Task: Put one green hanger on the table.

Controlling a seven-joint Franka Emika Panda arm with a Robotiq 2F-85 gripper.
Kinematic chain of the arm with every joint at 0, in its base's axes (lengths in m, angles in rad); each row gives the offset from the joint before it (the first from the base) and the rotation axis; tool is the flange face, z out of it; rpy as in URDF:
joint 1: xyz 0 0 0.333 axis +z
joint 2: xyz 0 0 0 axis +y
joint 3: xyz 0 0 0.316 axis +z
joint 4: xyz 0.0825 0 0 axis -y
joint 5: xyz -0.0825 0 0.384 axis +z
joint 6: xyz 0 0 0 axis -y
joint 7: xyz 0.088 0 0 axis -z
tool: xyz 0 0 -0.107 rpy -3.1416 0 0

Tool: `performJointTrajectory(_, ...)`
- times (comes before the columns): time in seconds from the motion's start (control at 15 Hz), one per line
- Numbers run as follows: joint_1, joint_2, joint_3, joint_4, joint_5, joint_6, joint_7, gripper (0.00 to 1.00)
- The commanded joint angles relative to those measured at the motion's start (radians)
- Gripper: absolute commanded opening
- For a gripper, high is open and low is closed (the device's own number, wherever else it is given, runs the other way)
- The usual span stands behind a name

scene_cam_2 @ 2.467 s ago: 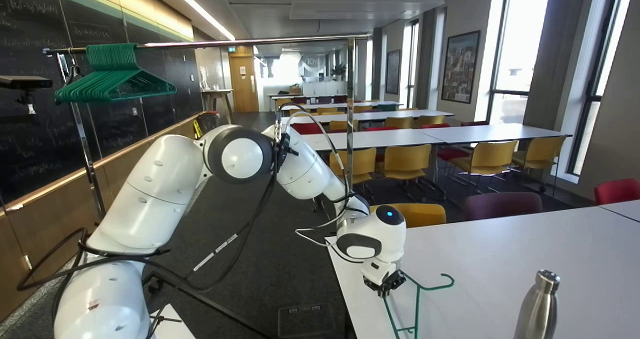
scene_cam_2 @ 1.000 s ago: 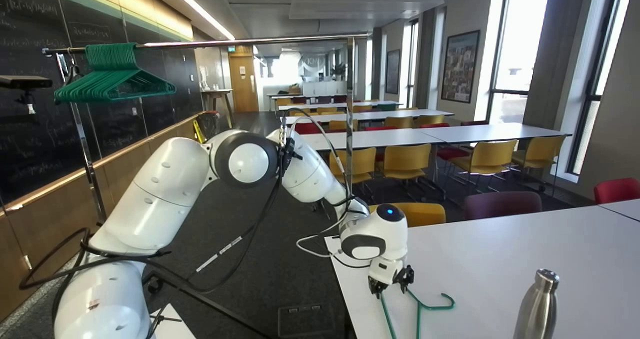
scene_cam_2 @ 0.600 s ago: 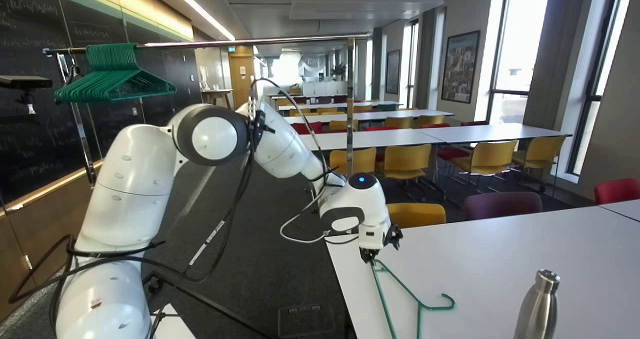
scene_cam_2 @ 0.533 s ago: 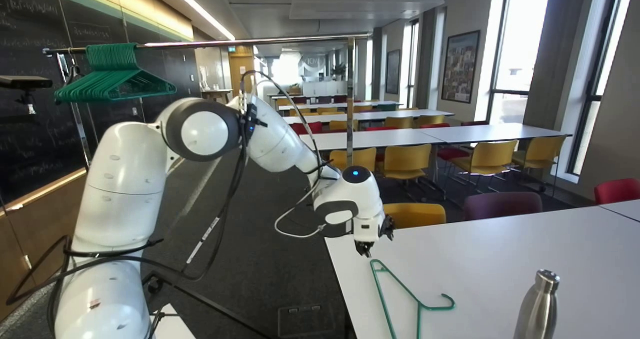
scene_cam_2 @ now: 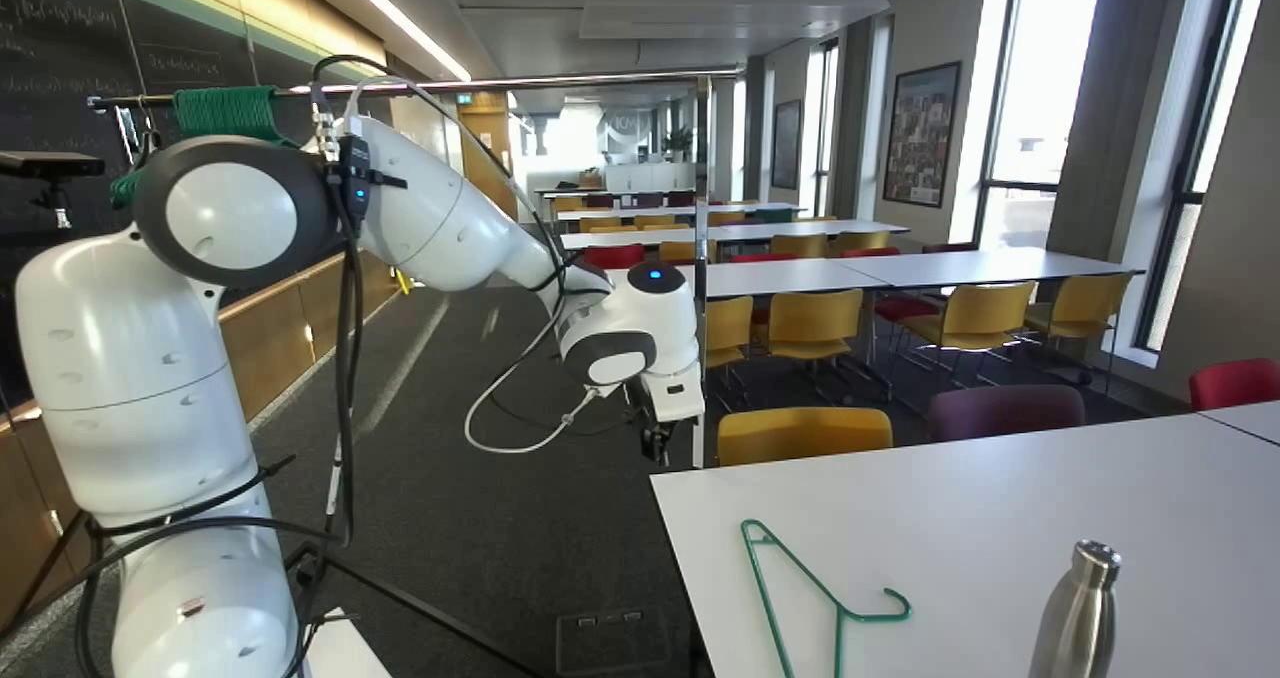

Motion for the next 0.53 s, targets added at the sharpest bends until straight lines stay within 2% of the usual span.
performJointTrajectory(0.0,0.009,-0.106,-0.028,-0.083,-0.245,-0.105,0.040,1.00)
performJointTrajectory(0.13,0.005,-0.125,-0.027,-0.096,-0.362,-0.163,0.023,1.00)
performJointTrajectory(0.27,0.010,-0.142,-0.026,-0.099,-0.428,-0.225,-0.031,1.00)
performJointTrajectory(0.47,0.022,-0.153,-0.025,-0.091,-0.472,-0.312,-0.136,1.00)
